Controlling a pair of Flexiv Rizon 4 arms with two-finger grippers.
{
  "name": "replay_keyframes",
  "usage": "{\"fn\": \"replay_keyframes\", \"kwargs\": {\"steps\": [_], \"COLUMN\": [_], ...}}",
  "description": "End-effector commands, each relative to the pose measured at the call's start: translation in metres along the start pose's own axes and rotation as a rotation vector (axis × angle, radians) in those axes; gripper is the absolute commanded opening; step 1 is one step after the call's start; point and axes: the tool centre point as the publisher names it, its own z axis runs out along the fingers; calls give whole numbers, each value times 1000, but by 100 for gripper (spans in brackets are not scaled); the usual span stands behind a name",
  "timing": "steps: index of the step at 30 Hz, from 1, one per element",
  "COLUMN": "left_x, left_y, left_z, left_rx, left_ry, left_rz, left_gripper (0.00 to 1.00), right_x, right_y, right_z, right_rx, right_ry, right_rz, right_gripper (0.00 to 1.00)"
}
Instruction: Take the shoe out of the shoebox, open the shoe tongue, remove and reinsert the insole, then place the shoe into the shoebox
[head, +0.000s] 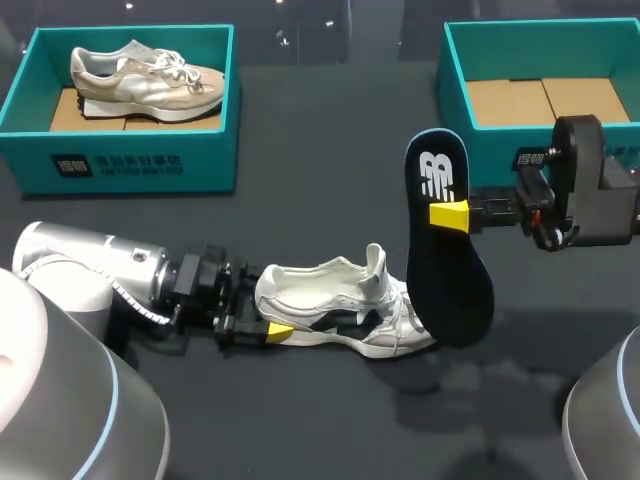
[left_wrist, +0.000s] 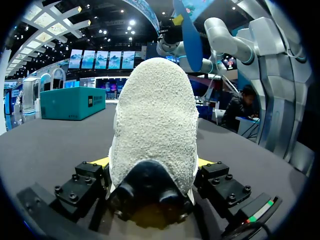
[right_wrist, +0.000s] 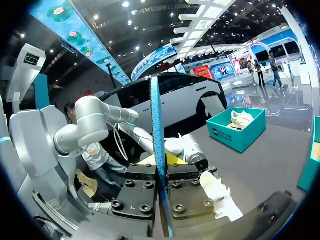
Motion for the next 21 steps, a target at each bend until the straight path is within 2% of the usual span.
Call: {"fn": "replay_keyframes", "kwargs": {"steps": [1,9,21], "left_x": [0,0,1], "left_y": [0,0,0], "left_z": [0,0,-1], "left_rx": [0,0,-12], "left_ry": [-1,-1,7], "left_rz": [0,0,-1], "left_gripper": [0,0,0], "right_x": [-15,-24,-24], "right_y": [4,4,4], "right_z": [5,15,15], "right_rx": [14,24,24], "right_ry": [67,111,114], "right_rz": [-4,7,6], "right_gripper": [0,0,0]}}
